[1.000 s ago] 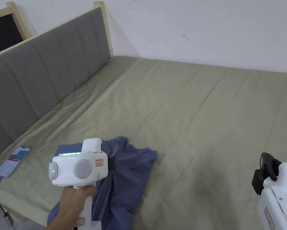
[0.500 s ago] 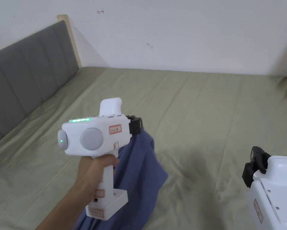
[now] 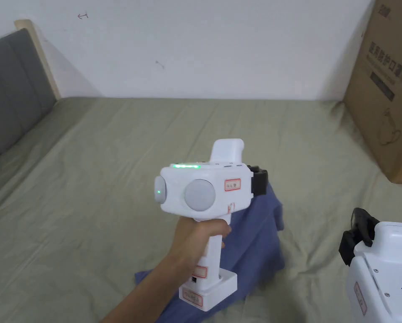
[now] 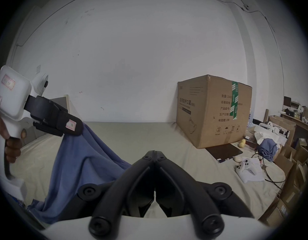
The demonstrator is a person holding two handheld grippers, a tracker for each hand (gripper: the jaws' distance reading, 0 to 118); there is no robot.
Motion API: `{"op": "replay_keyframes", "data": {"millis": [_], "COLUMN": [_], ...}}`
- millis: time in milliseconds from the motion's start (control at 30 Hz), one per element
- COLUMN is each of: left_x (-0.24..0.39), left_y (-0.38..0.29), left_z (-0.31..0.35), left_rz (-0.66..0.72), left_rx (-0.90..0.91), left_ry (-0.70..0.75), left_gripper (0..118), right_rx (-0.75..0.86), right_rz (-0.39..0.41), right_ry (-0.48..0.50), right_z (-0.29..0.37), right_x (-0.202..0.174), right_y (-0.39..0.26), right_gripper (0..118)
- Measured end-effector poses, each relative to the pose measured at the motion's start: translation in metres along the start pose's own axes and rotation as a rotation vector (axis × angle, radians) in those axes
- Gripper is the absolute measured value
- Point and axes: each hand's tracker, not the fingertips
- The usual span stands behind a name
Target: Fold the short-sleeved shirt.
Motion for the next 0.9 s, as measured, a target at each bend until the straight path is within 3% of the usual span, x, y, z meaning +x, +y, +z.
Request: {"op": "replay_keyframes", "data": {"millis": [167, 533, 667, 800, 833, 867, 900], "left_x": [0.012, -0.039, -0.050, -0.049, -0.046, -0.043, -0.038], "left_y": [-0.032, -0.143, -0.166, -0.161, -0.155, -0.148, -0.141], "left_z": [-0.034, -0.088, -0.099, -0.088, -0.083, -0.075, -0.066], "left_rz": [-0.074, -0.096, -0.069, -0.011, 0.006, 0.007, -0.007], "left_rx": [-0.110, -0.476, -0.510, -0.452, -0.403, -0.358, -0.300], "left_ry": [-0.028, 0.197, 0.229, 0.241, 0.205, 0.188, 0.194], "left_gripper": [5, 5, 6, 27, 62, 90, 109], "right_rx": [-0.013, -0.057, -0.065, -0.064, -0.060, -0.053, -0.046], "right_rz": [-0.002, -0.009, -0.007, -0.013, -0.014, -0.015, -0.018], "right_ry": [-0.039, -0.048, -0.039, -0.026, -0.026, -0.023, -0.020], "right_z": [0.003, 0.002, 0.003, 0.005, 0.006, 0.007, 0.008], "right_x": [0.015, 0.018, 0.014, 0.012, 0.012, 0.012, 0.012], "right_y": [-0.006, -0.021, -0.022, -0.017, -0.015, -0.014, -0.011], "right_gripper": [0, 0, 0, 0, 0, 0, 0]}}
